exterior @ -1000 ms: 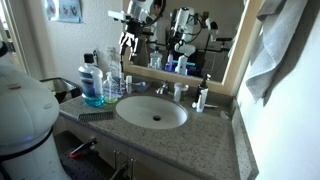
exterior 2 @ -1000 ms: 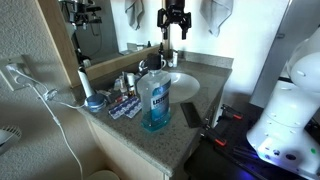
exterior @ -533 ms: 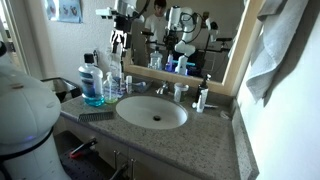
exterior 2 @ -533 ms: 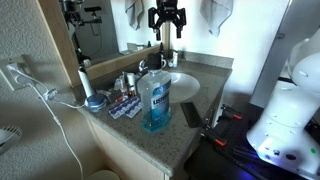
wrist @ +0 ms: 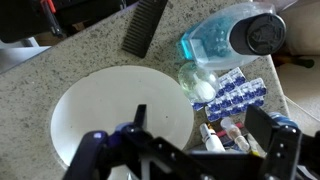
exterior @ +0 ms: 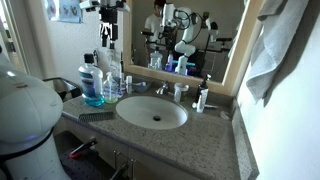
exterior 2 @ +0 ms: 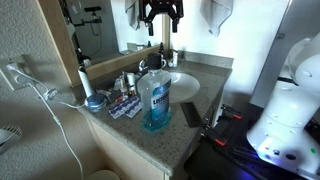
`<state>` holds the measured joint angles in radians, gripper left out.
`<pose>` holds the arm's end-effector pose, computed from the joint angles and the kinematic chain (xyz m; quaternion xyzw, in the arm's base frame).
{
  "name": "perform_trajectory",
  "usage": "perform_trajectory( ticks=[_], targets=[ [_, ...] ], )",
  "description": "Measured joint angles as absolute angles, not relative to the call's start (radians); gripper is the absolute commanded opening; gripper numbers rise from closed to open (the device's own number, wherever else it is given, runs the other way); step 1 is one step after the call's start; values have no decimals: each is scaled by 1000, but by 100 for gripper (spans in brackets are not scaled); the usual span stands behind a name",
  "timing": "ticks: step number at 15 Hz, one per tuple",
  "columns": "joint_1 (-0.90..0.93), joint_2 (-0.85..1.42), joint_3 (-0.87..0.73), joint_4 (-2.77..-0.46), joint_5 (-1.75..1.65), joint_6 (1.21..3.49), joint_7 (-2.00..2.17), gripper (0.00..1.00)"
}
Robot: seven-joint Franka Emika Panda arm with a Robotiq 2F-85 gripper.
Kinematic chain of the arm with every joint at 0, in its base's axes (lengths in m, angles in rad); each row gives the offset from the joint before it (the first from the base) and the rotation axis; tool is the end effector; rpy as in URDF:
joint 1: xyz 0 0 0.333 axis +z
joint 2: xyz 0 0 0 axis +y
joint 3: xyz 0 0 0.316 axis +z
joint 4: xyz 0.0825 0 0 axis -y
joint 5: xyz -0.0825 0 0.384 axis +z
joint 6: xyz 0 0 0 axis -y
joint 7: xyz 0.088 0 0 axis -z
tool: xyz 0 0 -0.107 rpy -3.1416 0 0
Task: Take the top off the bottle
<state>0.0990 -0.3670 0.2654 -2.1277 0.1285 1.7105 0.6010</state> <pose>0.4041 0.1808 0.5483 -0.9898 0.1386 0.0344 0.0005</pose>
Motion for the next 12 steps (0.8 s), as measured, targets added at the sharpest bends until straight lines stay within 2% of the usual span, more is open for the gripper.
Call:
perform_trajectory(
  ticks=[12],
  targets=[
    [174,-351,325,-2141,196,1801,620,100]
  ],
)
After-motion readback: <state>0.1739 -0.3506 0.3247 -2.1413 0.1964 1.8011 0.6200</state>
